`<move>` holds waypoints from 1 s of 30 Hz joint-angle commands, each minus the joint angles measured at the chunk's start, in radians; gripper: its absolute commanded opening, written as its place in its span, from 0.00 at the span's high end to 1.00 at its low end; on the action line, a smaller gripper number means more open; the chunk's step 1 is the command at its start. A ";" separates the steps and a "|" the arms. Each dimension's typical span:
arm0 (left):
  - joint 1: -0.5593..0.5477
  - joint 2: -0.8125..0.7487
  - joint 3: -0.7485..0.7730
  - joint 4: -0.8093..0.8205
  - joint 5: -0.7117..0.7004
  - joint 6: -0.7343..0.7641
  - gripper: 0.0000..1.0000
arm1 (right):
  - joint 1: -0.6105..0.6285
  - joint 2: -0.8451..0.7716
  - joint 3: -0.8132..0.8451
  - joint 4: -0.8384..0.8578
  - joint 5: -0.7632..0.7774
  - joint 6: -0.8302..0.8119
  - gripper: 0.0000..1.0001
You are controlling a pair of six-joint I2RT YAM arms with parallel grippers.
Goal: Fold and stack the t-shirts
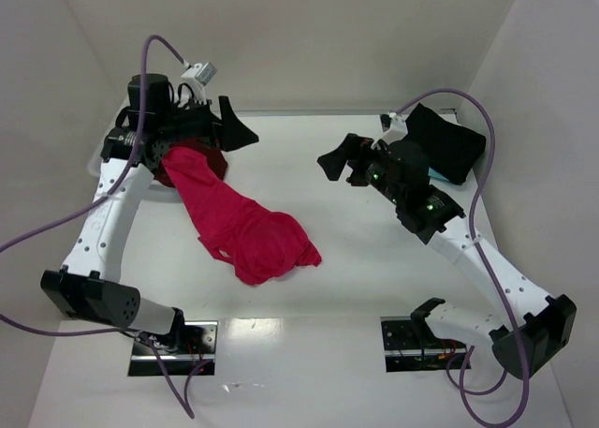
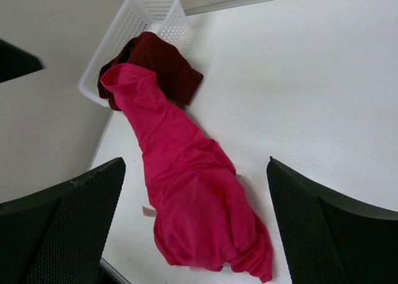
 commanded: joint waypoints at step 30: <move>0.457 0.605 0.050 0.125 -0.756 -0.028 0.03 | 0.398 0.771 0.186 -0.143 0.087 -0.342 0.01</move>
